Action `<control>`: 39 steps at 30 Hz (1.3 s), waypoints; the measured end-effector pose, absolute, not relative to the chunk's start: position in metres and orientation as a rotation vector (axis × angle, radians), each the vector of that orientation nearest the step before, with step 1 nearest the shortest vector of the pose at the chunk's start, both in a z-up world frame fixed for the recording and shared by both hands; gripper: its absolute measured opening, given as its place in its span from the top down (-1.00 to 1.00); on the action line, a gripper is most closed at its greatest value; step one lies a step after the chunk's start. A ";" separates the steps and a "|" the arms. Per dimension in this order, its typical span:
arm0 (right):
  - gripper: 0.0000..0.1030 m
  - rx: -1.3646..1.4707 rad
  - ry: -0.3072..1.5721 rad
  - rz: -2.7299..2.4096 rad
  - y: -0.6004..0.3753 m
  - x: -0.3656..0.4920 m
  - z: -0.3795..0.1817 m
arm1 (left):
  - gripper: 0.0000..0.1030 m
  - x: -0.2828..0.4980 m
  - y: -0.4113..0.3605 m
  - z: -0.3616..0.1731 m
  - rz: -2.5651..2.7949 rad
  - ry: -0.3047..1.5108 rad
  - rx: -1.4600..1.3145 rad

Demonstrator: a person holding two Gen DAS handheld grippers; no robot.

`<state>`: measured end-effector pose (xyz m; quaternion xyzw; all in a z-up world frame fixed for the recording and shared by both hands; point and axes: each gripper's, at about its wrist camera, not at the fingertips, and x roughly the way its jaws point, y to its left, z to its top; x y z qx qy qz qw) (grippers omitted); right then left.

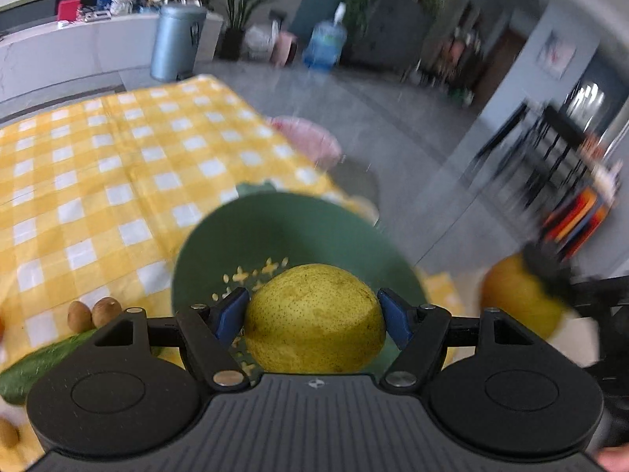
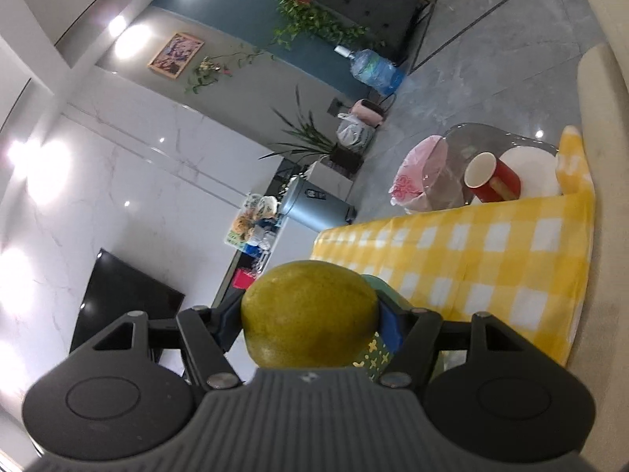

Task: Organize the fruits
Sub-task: 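Carry the green pear over the green bowl and open the left tool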

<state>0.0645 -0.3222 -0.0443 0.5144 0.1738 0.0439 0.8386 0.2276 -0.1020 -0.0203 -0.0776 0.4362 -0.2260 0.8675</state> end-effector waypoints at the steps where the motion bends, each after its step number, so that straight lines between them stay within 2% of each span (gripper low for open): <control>1: -0.26 1.087 0.360 0.098 -0.325 0.062 -0.044 | -0.60 0.232 -0.108 -0.025 -0.468 0.931 -0.138; 9: -0.26 1.081 0.391 0.131 -0.334 0.062 -0.047 | -0.60 0.239 -0.137 -0.051 -0.417 1.054 0.101; 17: -0.26 1.077 0.421 0.137 -0.335 0.068 -0.053 | -0.61 0.226 -0.160 -0.071 -0.318 0.967 0.391; 23: -0.26 1.041 0.456 0.115 -0.329 0.074 -0.053 | -0.67 0.222 -0.167 -0.076 -0.282 0.940 0.470; 28: -0.26 1.013 0.475 0.112 -0.322 0.076 -0.051 | -0.70 0.221 -0.160 -0.068 -0.297 0.911 0.443; 39: -0.26 0.958 0.508 0.125 -0.312 0.084 -0.048 | -0.77 0.207 -0.104 -0.005 -0.421 0.737 0.114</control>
